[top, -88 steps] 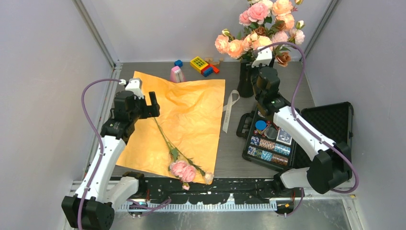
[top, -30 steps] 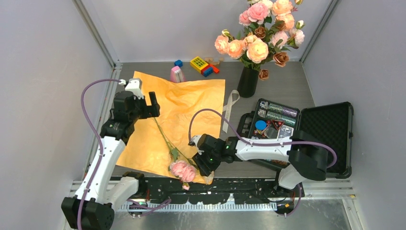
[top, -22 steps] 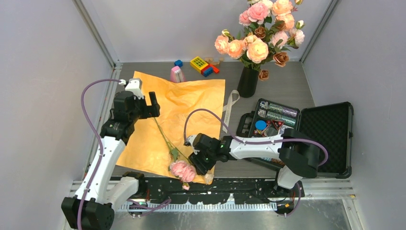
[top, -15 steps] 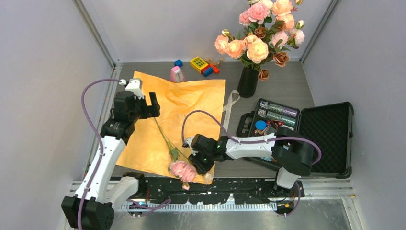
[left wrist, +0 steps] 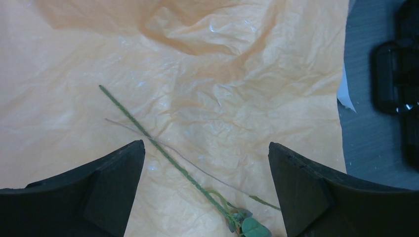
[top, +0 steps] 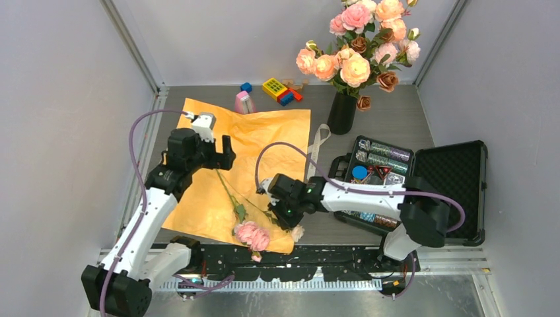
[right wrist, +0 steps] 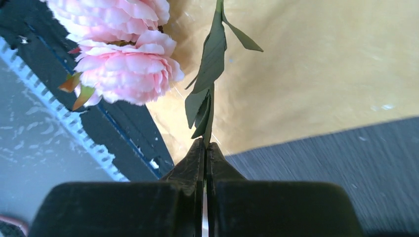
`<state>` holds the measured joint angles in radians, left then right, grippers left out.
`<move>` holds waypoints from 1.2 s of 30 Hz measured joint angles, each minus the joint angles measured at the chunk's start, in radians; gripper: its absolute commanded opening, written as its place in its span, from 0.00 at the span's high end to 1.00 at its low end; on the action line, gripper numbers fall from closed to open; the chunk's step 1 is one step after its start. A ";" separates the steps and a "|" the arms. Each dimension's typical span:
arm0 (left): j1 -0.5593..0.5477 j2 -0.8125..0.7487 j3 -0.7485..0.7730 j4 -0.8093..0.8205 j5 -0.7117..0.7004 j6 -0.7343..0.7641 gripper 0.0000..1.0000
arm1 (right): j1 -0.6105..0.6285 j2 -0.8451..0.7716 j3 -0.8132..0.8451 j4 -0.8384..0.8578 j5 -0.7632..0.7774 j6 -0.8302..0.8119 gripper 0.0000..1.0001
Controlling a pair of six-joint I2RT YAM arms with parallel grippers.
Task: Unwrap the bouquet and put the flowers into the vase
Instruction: Pick up the fake flower from the wrapping paper.
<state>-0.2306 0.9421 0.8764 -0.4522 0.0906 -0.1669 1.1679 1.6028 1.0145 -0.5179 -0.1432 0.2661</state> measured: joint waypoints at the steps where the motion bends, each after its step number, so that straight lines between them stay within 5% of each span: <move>1: -0.014 -0.002 -0.005 0.002 0.013 0.015 0.01 | -0.015 -0.022 0.014 -0.033 -0.001 -0.007 1.00; 10: -0.155 -0.072 -0.063 0.058 0.216 0.129 0.02 | -0.224 -0.116 0.255 -0.408 -0.097 -0.090 1.00; 16: -0.330 -0.116 -0.113 0.083 0.309 0.210 0.02 | -0.258 -0.123 0.436 -0.625 -0.163 -0.107 1.00; 31: -0.577 -0.148 -0.169 0.097 0.179 0.360 0.02 | -0.259 -0.123 0.661 -0.887 -0.380 -0.112 1.00; 36: -0.616 -0.148 -0.184 0.097 0.151 0.381 0.49 | -0.259 -0.123 0.678 -0.909 -0.438 -0.115 1.00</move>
<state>-0.8471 0.7944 0.6922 -0.3553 0.2413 0.2142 0.9085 1.4796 1.6924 -1.4269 -0.5812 0.1513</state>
